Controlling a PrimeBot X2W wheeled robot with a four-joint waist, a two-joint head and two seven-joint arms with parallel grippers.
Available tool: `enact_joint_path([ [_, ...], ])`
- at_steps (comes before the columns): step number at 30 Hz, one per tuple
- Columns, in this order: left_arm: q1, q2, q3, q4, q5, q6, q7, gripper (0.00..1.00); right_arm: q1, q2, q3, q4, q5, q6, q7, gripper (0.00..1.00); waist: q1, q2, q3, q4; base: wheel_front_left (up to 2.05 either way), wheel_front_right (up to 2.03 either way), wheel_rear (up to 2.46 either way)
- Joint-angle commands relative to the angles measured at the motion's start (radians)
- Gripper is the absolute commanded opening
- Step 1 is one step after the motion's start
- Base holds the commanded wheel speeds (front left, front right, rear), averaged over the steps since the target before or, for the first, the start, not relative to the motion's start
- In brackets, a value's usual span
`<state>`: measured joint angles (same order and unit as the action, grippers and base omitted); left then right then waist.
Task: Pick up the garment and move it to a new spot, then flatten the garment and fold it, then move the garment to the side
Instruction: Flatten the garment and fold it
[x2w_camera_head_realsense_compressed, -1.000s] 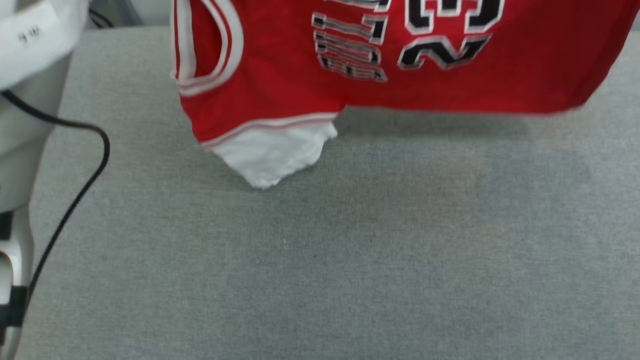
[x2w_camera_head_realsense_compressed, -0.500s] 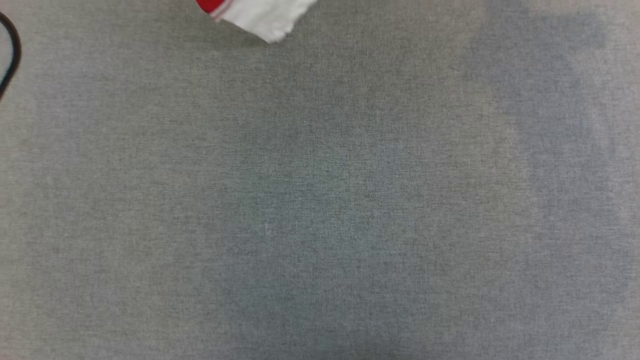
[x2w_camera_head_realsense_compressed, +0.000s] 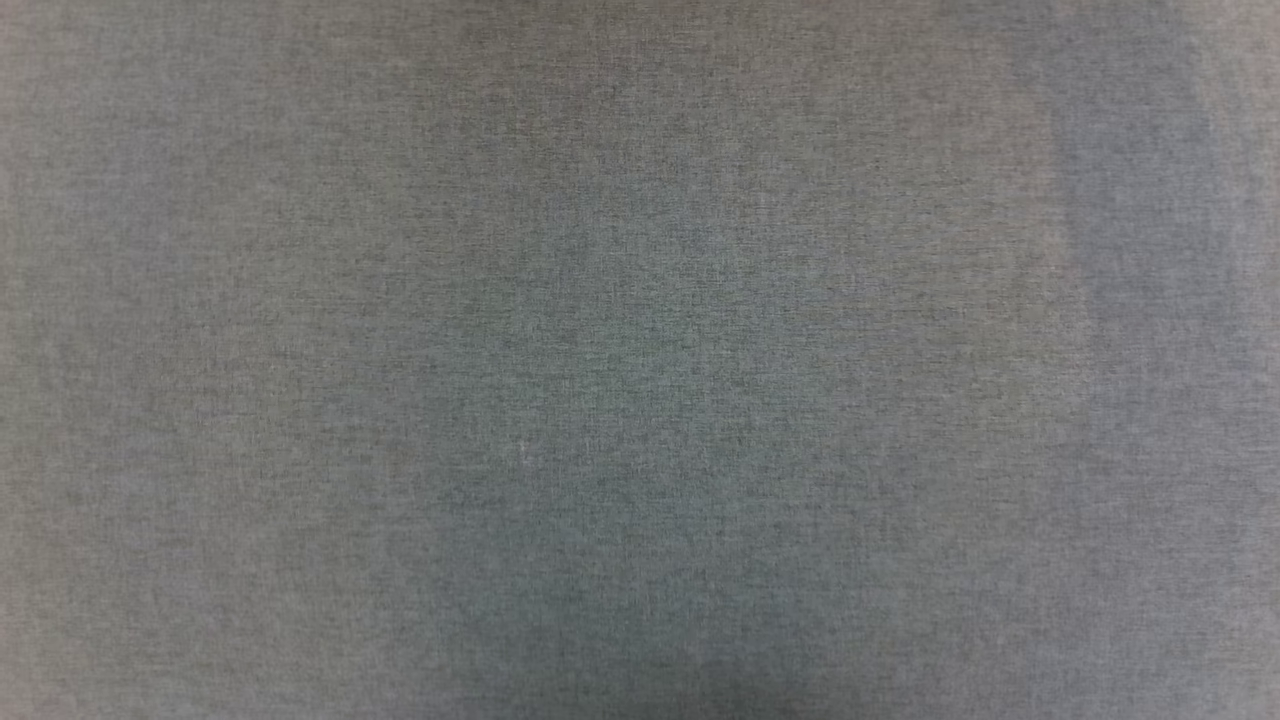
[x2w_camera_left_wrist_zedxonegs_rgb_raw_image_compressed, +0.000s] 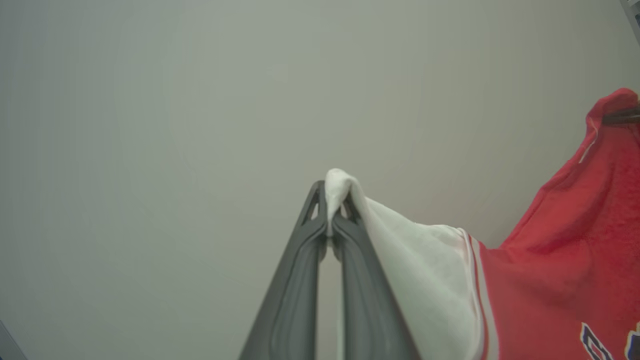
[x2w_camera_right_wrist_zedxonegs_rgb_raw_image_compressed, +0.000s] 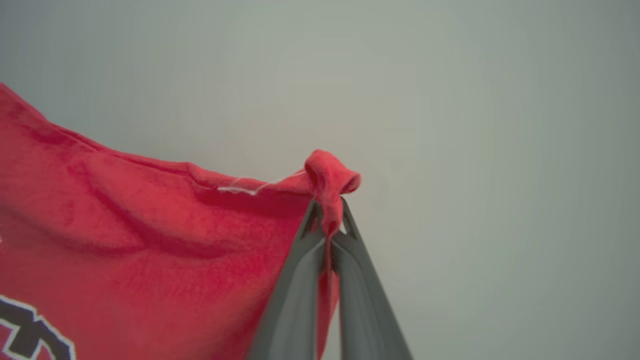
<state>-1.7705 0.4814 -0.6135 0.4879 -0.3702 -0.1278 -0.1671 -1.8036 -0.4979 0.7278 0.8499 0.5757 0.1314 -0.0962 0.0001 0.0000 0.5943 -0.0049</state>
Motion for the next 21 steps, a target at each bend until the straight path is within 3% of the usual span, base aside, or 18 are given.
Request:
enact_joint_path([
  [1,0.027,0.01,-0.006,0.012,-0.017,-0.003,-0.014,0.0,0.031,0.003,0.016,0.008,0.015,-0.001,-0.013,0.0,-0.0001,0.0,0.0,0.002,0.0,0.0,0.0],
  [14,0.275,0.055,-0.079,-0.002,-0.091,-0.001,-0.078,0.0,0.263,-0.053,0.192,-0.053,0.165,-0.001,-0.08,0.0,-0.0001,0.0,-0.116,0.013,0.0,0.0,0.0],
  [21,0.507,0.065,-0.085,-0.077,-0.154,0.046,-0.081,0.0,0.448,-0.081,0.255,-0.105,0.253,-0.001,-0.115,0.0,-0.0001,0.0,-0.213,0.017,0.0,0.0,0.0],
])
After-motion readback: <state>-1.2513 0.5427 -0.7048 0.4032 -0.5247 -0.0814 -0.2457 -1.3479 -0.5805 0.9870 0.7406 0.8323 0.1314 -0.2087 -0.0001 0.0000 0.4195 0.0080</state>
